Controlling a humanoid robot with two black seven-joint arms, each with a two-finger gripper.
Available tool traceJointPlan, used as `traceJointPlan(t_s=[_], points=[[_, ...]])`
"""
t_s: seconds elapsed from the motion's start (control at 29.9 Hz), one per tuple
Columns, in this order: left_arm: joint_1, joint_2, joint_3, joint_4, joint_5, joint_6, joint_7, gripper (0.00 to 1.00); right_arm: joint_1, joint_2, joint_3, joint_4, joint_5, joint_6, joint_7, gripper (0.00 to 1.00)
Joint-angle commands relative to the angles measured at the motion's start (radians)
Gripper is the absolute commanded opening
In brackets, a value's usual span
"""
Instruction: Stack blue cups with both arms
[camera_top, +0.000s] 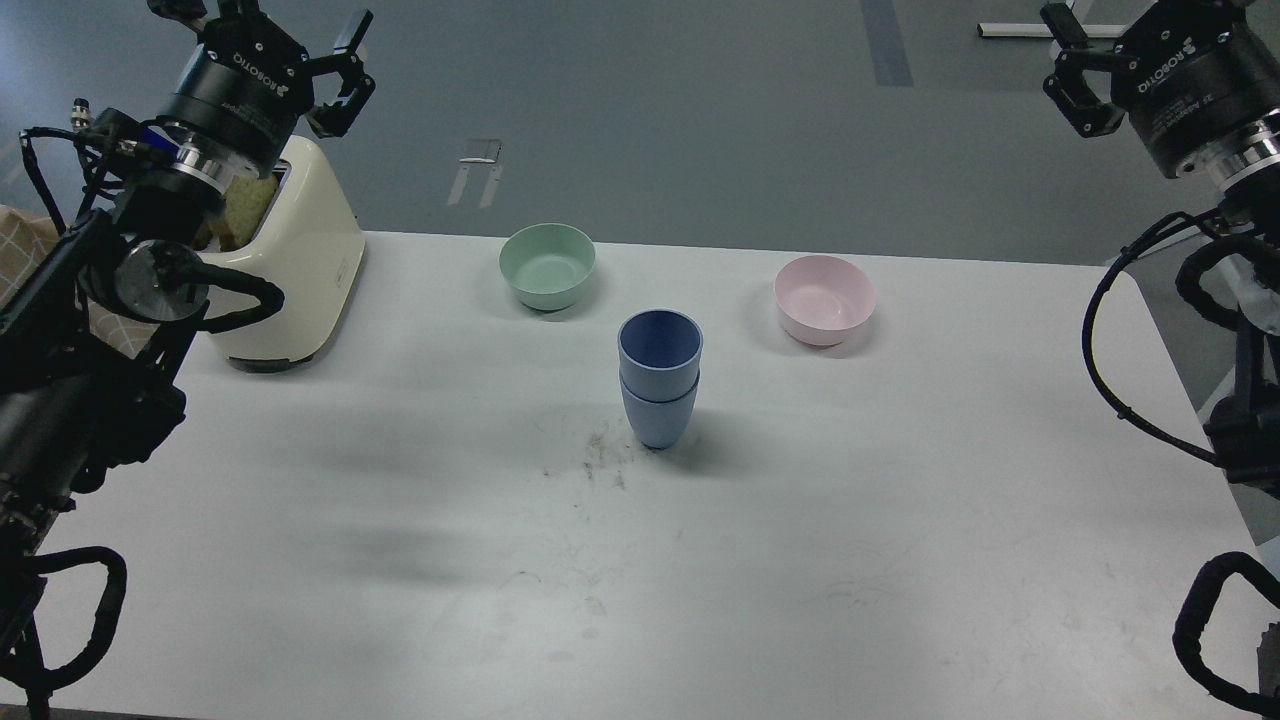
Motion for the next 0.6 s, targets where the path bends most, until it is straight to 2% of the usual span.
traceJointPlan(t_s=[0.0, 0.1, 0.27, 0.57], points=[[0.003, -0.002, -0.004, 0.000, 0.000, -0.001, 0.000, 0.98, -0.031, 0.014, 0.020, 0.001, 0.032, -0.012, -0.001, 1.00], [0.005, -0.008, -0.004, 0.000, 0.000, 0.000, 0.000, 0.98, -0.040, 0.017, 0.040, -0.001, 0.032, -0.018, -0.001, 1.00], [0.020, -0.052, -0.033, 0.000, 0.000, 0.003, 0.000, 0.98, -0.029, 0.022, 0.075, -0.031, 0.032, -0.121, 0.000, 1.00], [0.023, -0.083, -0.068, 0.002, 0.000, -0.001, 0.000, 0.98, -0.057, 0.022, 0.077, 0.032, 0.037, -0.120, 0.002, 1.00]])
